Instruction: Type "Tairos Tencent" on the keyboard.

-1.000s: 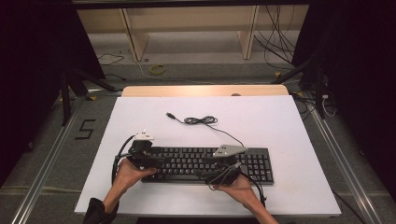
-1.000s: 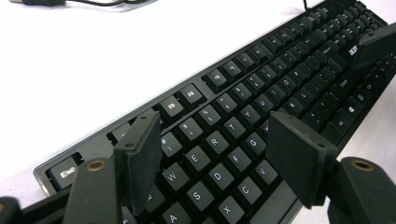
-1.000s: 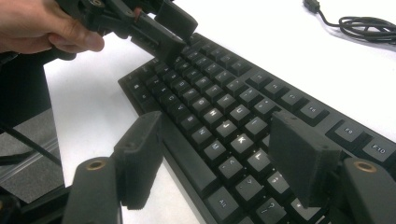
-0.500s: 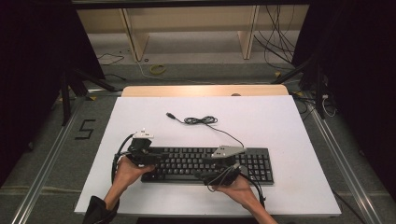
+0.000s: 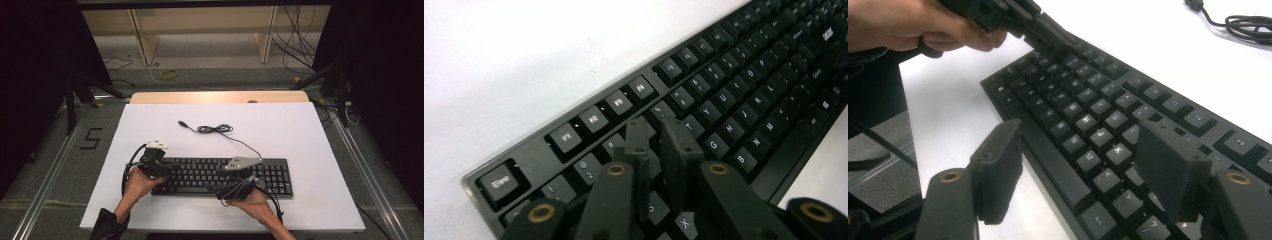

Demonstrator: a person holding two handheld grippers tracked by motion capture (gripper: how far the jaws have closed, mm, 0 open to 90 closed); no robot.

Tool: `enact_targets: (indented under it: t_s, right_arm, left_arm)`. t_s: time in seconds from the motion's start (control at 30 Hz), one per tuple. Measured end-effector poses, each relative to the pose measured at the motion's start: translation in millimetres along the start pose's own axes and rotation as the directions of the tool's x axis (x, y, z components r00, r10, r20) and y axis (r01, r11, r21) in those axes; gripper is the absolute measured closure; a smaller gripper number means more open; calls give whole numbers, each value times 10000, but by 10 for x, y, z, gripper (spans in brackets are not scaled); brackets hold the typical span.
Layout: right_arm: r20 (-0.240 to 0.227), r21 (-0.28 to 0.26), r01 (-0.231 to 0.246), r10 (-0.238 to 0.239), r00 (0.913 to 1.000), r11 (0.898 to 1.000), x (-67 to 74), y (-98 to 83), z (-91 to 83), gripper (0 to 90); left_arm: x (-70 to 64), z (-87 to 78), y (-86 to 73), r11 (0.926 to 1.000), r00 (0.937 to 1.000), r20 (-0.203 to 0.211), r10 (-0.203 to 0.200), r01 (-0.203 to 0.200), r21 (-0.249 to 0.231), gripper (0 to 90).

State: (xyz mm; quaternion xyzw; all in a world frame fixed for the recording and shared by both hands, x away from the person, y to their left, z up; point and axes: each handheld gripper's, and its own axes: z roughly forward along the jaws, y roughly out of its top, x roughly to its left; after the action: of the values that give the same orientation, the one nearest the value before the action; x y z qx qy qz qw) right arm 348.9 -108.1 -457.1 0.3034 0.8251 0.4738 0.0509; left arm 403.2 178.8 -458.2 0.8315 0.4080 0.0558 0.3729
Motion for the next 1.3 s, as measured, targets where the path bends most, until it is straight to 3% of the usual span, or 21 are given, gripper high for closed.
enact_targets:
  t_s: [0.33,0.77,0.97,1.3]
  right_arm:
    - [-6,18,7,-7,10000,10000,5,-1,3,361]
    - [46,12,21,-21,10000,10000,10,3,8,362]
    - [189,93,83,-85,9998,9999,35,27,49,395]
    - [349,248,106,-115,9993,9996,44,58,85,476]
  left_arm:
    - [3,99,-39,9988,9999,-53,151,-148,464,883]
    - [-27,102,-39,9988,9996,-67,259,-256,416,887]
    - [-28,3,-20,10000,9999,135,73,-73,10,765]
    - [-86,-48,-34,9999,9994,354,15,-20,138,523]
